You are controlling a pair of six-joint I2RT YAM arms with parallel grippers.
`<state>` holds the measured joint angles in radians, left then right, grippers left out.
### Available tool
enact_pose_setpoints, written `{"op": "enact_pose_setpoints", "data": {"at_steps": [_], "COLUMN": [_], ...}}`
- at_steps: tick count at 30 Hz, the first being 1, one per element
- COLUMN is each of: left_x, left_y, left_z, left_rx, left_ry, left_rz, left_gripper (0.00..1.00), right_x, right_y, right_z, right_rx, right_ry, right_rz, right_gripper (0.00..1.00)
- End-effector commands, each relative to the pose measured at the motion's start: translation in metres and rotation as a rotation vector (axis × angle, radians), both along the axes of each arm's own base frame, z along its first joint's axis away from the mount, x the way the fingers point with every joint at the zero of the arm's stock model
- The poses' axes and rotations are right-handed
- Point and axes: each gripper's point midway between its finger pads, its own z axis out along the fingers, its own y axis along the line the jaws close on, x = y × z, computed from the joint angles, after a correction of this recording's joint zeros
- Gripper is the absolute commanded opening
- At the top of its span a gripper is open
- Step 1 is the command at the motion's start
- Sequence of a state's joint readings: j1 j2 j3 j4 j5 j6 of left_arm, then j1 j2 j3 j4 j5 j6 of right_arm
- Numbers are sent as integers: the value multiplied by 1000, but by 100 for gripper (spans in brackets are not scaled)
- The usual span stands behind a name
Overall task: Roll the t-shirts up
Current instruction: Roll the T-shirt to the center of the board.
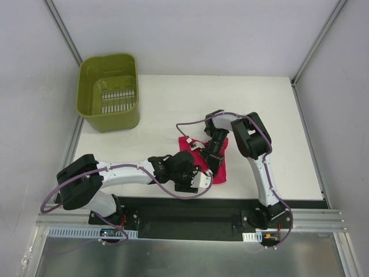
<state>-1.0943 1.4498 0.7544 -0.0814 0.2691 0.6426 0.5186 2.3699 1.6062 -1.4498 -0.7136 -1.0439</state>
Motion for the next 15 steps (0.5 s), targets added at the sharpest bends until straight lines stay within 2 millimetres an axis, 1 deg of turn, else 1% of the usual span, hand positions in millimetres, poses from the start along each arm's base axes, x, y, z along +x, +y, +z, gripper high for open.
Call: {"op": "enact_pose_setpoints", "data": {"at_steps": [1, 3, 4, 5, 6, 7, 8, 9, 10, 11, 12, 13, 14, 15], "left_x": [0, 2, 4, 6, 8, 6, 4, 3, 1, -3, -6, -5, -9, -12], "left_y": [9, 13, 17, 19, 15, 15, 14, 14, 13, 12, 14, 15, 12, 16], "left_z": [-23, -31, -41, -45, -44, -47, -46, -46, -45, -44, -43, -41, -38, -37], "left_rx": [67, 94, 132, 151, 152, 160, 161, 164, 162, 158, 165, 161, 144, 156], "left_ry": [-14, -30, -37, -44, -47, -36, -30, -20, -11, 14, 31, 45, 84, 123], "left_rz": [22, 16, 23, 16, 14, 6, -14, -21, -28, -49, -59, -59, -77, -75], "left_gripper": [56, 45, 41, 29, 24, 19, 15, 7, 4, 3, 0, 0, 0, 0], "right_x": [12, 13, 13, 13, 13, 14, 15, 15, 20, 27, 34, 52, 72, 87], "right_y": [-2, -2, -2, -2, -2, -1, -2, -3, 0, -2, -2, 5, -1, -1], "right_z": [-12, -12, -11, -11, -11, -11, -11, -11, -8, -5, 0, 18, 32, 47], "right_rx": [13, 16, 16, 15, 14, 17, 22, 20, 42, 56, 70, 106, 135, 173], "right_ry": [-34, -35, -35, -33, -36, -40, -48, -48, -84, -97, -118, -164, -196, -225], "right_rz": [20, 13, 10, 9, 9, 7, 2, -7, -25, -67, -101, -170, -258, -320], "right_gripper": [1, 1, 1, 2, 5, 15, 22, 29, 50, 60, 72, 96, 96, 96]}}
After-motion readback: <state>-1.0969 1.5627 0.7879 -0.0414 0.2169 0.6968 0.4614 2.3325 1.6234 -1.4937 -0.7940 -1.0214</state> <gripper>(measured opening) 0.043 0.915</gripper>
